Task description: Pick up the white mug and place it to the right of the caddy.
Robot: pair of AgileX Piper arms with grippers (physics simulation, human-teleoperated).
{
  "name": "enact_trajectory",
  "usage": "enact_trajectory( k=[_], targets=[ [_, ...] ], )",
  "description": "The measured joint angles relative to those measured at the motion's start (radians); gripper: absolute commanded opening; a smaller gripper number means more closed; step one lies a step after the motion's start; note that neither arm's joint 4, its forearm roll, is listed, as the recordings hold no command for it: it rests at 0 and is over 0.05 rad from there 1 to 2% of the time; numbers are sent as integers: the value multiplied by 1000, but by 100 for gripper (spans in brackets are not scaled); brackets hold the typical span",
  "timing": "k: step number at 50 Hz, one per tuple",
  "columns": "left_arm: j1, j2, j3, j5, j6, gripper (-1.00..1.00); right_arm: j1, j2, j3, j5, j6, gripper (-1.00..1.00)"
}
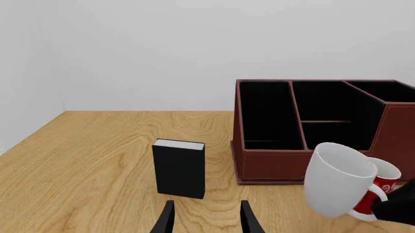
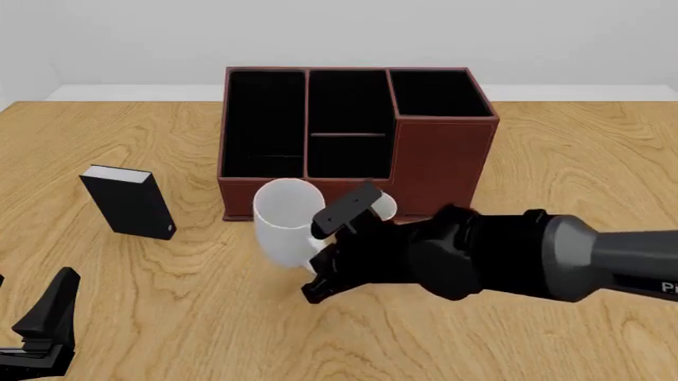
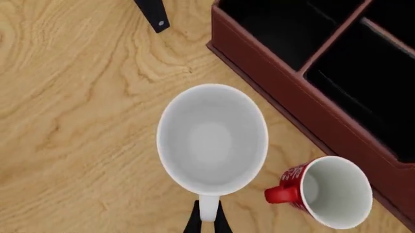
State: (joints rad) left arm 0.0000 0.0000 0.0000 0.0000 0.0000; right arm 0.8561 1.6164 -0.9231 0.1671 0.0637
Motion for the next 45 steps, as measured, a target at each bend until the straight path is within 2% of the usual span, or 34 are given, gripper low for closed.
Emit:
enact_trajectory(
  k=[16, 45],
  targets=[
    [0, 0, 0, 0, 0, 100, -51, -149, 47, 26, -49, -100],
    [0, 0, 0, 0, 0, 100, -143, -404, 102, 106, -82, -100]
  ],
)
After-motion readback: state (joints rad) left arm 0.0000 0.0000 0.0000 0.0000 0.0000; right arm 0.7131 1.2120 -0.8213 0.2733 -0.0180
